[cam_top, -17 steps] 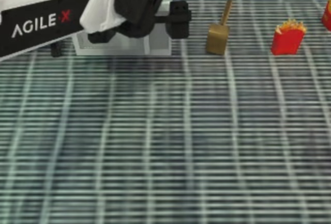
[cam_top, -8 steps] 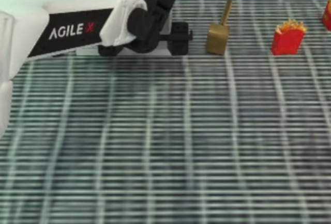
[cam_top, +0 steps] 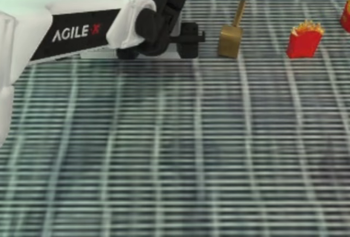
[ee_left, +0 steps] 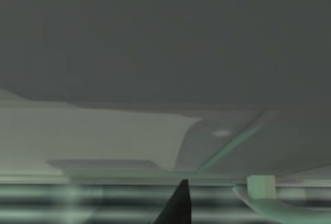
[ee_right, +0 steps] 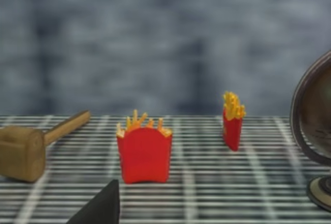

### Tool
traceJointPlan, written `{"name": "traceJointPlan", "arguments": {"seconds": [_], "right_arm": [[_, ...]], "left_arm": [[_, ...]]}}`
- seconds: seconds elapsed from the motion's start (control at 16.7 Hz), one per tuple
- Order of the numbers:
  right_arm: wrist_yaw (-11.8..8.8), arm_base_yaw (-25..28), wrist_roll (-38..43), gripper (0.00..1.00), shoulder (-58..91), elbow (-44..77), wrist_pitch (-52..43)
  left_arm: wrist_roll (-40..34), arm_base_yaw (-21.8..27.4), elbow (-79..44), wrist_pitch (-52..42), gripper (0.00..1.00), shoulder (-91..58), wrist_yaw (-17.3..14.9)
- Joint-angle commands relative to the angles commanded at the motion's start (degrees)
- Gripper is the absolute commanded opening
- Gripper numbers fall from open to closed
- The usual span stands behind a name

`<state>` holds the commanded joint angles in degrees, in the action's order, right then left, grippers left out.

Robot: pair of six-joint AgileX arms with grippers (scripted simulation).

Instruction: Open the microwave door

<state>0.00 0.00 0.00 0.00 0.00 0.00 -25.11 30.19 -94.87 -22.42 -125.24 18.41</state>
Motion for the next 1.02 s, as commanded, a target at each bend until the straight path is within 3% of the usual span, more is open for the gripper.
{"name": "traceJointPlan", "arguments": {"seconds": [0.3,1.02], "right_arm": [[0.00,0.00,0.00,1.00,0.00,0.00,0.00],[0.00,0.00,0.00,1.00,0.00,0.00,0.00]], "left_arm": [[0.00,0.00,0.00,0.00,0.02,0.00,0.00],[-0.51,1.95,4.57,0.28,0.00,2.59,-0.33]]}}
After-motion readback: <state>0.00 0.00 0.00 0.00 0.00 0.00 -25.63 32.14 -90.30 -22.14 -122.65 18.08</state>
